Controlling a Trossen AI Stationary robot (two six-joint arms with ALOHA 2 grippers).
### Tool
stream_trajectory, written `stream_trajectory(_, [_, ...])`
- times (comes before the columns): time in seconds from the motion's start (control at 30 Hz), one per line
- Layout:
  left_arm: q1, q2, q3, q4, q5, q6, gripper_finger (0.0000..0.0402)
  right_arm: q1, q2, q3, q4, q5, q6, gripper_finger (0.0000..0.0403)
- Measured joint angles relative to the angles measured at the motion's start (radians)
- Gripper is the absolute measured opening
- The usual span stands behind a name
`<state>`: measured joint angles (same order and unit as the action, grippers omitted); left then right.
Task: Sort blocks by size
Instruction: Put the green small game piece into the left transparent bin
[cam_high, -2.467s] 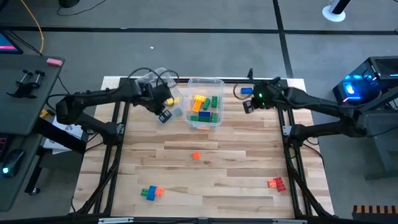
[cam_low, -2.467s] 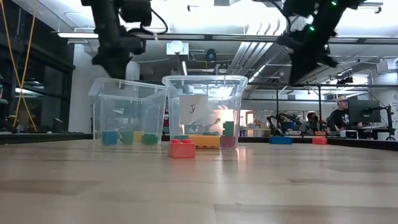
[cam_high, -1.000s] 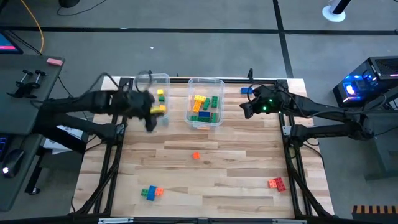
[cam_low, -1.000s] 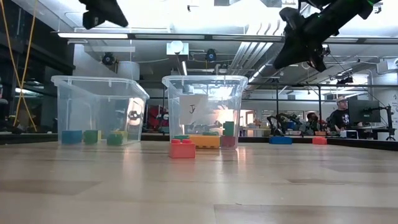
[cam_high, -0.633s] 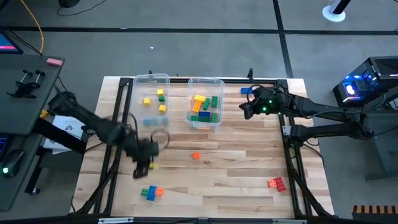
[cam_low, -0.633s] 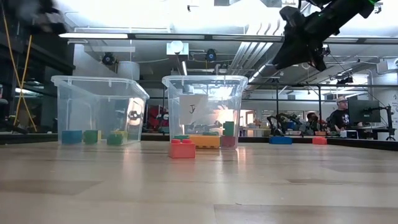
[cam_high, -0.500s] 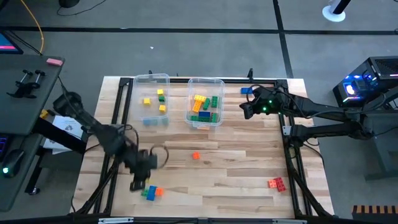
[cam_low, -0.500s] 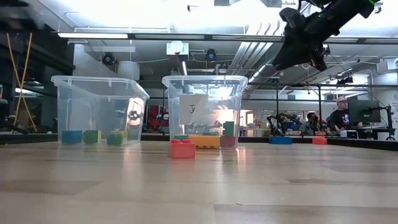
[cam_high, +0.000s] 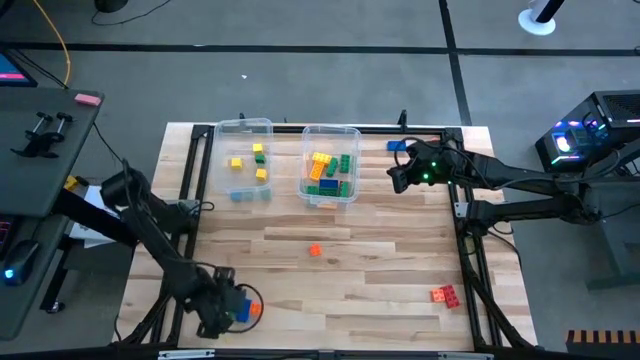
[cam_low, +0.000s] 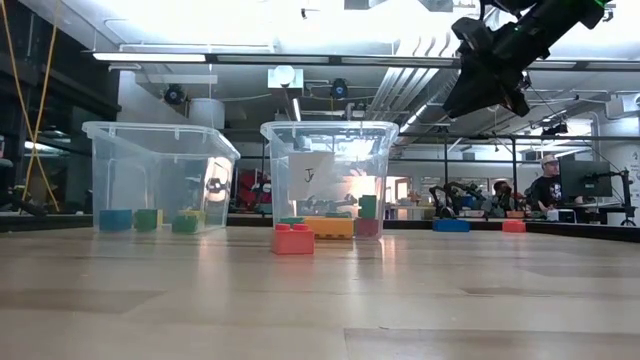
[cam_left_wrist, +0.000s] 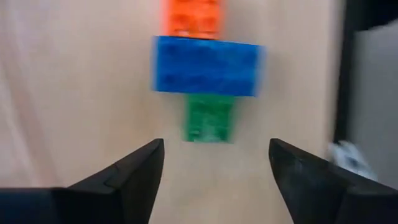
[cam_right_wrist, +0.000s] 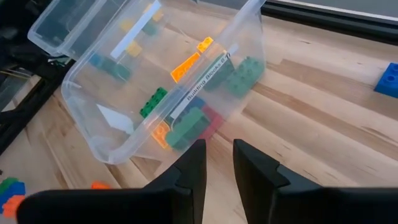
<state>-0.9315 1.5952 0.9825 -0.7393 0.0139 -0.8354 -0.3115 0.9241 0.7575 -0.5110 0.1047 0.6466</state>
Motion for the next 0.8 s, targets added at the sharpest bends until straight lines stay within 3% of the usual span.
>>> stream_trajectory(0.63, [-0.009, 0.149, 0.0, 0.098, -0.026, -0.025, 0.0291, 0.0, 0.0, 0.0, -0.043, 0.0, 0.007, 0.0075])
stream_trajectory(0.73, [-0.009, 0.165, 0.003, 0.104, -0.013, -0.019, 0.028, 0.0, 0.0, 0.0, -0.043, 0.0, 0.007, 0.0075])
stream_trajectory(0.8, [-0.008, 0.169, 0.004, 0.09, -0.017, -0.029, 0.025, 0.0, 0.0, 0.0, -0.043, 0.0, 0.007, 0.0075])
